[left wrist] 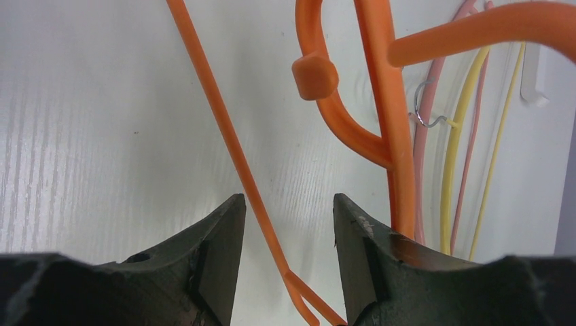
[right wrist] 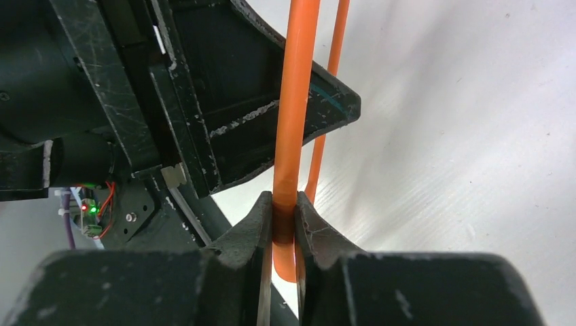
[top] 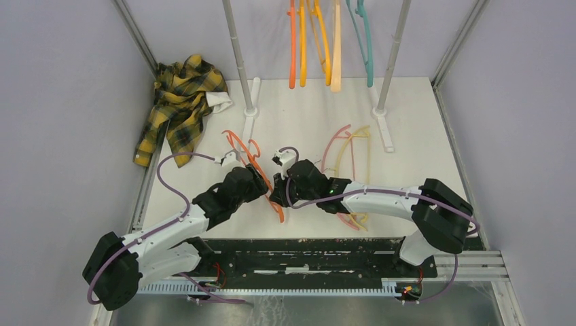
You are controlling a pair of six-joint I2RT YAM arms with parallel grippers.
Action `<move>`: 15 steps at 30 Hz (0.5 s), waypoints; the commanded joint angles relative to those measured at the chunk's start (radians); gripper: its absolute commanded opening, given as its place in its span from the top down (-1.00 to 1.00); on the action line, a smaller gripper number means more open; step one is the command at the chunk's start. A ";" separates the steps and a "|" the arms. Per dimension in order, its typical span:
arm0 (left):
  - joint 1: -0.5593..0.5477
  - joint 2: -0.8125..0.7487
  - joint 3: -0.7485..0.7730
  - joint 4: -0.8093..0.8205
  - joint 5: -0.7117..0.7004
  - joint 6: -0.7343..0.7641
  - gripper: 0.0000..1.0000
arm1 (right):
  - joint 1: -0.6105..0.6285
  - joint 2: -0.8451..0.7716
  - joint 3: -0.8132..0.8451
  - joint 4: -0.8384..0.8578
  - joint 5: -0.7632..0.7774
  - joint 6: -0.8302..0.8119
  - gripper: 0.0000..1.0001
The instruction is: Organize the hangers
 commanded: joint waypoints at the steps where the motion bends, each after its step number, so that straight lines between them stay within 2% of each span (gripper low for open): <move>1: -0.001 -0.010 0.022 0.095 0.027 -0.056 -0.15 | 0.043 0.025 0.051 0.012 0.008 -0.030 0.88; 9: -0.001 -0.106 -0.018 0.023 0.012 -0.062 -0.15 | 0.042 0.016 0.062 -0.044 0.165 -0.073 0.88; 15: -0.001 -0.214 -0.045 0.015 0.011 -0.082 -0.16 | 0.042 0.039 0.089 -0.048 0.173 -0.074 0.89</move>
